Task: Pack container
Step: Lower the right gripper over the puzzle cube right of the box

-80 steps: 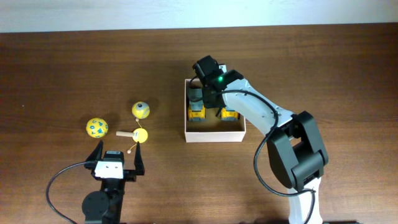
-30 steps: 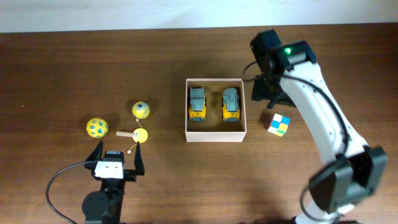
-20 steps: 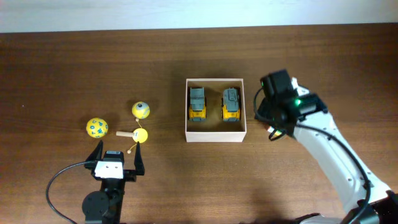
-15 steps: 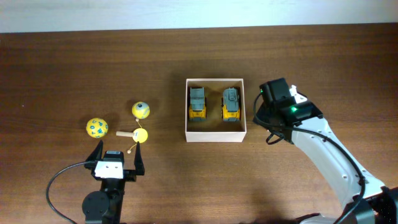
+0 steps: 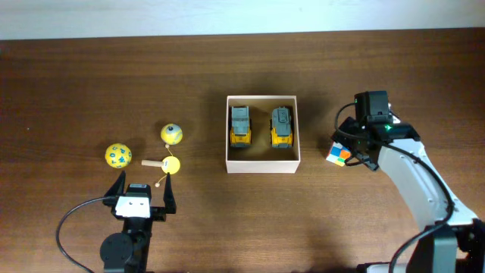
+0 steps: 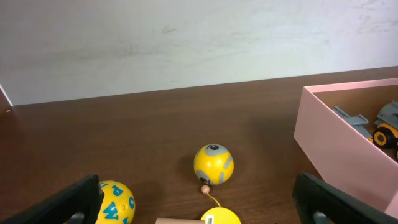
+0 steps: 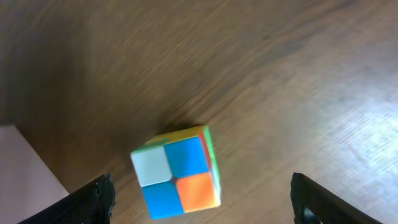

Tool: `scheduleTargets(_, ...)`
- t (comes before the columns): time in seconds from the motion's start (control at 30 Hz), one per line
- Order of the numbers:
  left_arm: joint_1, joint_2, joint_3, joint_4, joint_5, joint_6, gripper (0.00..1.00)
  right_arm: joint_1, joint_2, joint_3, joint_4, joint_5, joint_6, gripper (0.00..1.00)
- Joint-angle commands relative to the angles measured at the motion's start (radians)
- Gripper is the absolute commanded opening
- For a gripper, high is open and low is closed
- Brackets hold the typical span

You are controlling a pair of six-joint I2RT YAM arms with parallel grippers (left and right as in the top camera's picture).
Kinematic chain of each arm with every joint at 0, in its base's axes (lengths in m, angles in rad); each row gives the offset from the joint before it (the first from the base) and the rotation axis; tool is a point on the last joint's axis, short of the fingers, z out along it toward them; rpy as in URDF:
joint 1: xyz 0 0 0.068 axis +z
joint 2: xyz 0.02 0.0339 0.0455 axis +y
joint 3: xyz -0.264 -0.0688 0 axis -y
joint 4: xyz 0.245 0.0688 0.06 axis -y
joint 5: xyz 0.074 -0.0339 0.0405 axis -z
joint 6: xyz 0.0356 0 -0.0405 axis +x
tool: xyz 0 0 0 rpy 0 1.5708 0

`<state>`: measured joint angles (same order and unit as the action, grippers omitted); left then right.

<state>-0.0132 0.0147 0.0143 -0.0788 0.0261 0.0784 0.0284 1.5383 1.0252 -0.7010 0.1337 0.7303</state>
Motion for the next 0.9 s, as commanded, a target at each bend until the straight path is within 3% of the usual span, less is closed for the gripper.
scheduleTargets(0.0, -0.004, -0.010, -0.006, -0.002, -0.003, 0.005, 0.99, -0.002, 0.035, -0.010, 0.013, -0.059, -0.076, 0.84)
scheduleTargets(0.4, -0.004, -0.010, -0.006, -0.002, -0.003, 0.005, 0.99, -0.003, 0.149, -0.010, 0.082, -0.147, -0.203, 0.81)
scheduleTargets(0.87, -0.004, -0.010, -0.006, -0.002, -0.003, 0.005, 0.99, -0.003, 0.208, -0.010, 0.115, -0.149, -0.203, 0.80)
